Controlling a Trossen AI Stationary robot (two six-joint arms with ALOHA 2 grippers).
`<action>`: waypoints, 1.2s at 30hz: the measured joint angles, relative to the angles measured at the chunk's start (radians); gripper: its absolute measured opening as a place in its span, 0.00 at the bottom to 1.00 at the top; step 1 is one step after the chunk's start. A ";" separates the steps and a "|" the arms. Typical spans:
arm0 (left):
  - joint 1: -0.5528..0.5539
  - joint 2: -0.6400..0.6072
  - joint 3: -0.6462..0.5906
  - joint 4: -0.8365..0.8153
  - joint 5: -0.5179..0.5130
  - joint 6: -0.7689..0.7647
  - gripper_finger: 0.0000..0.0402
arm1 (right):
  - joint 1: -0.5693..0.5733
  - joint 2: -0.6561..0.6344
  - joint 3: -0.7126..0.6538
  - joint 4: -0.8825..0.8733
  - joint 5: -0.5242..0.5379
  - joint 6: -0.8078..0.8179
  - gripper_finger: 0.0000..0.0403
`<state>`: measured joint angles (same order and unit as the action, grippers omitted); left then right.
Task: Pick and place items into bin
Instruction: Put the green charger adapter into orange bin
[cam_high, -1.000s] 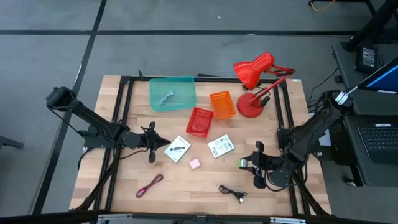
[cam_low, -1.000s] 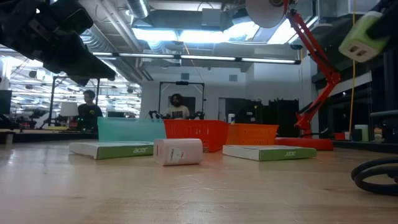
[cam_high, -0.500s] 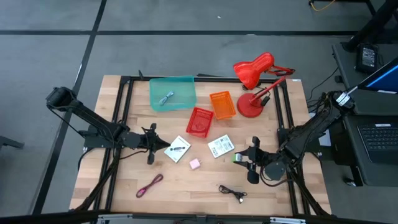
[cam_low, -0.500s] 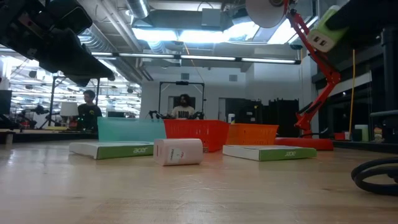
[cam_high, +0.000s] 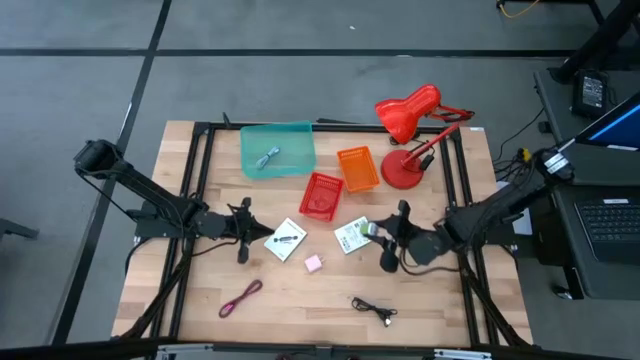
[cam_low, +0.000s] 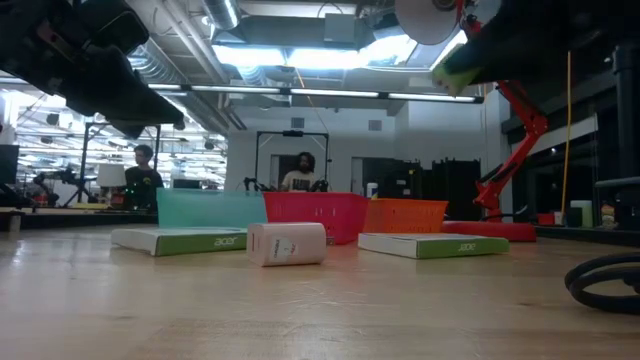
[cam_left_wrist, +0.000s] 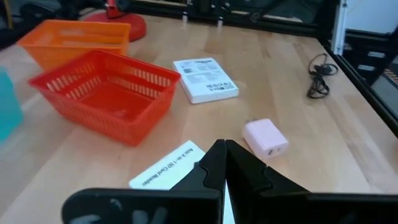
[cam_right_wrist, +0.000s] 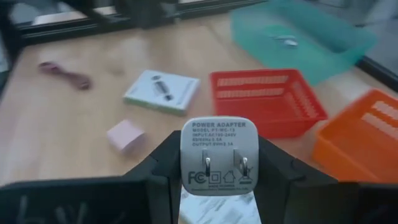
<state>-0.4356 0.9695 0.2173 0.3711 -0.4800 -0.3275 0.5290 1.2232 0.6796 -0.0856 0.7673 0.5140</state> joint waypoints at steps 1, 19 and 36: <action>0.004 0.000 0.000 0.000 -0.016 0.000 0.01 | -0.021 0.000 0.000 0.000 0.000 0.000 0.31; 0.139 0.000 0.000 0.049 -0.069 0.260 0.01 | -0.409 0.221 0.000 0.171 0.003 -0.049 0.31; 0.151 0.000 0.000 0.053 -0.068 0.341 0.01 | -0.622 0.333 0.000 0.204 0.014 -0.033 0.31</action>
<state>-0.2848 0.9691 0.2173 0.4236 -0.5481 0.0135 -0.0934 1.5563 0.6799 0.1180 0.7818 0.4812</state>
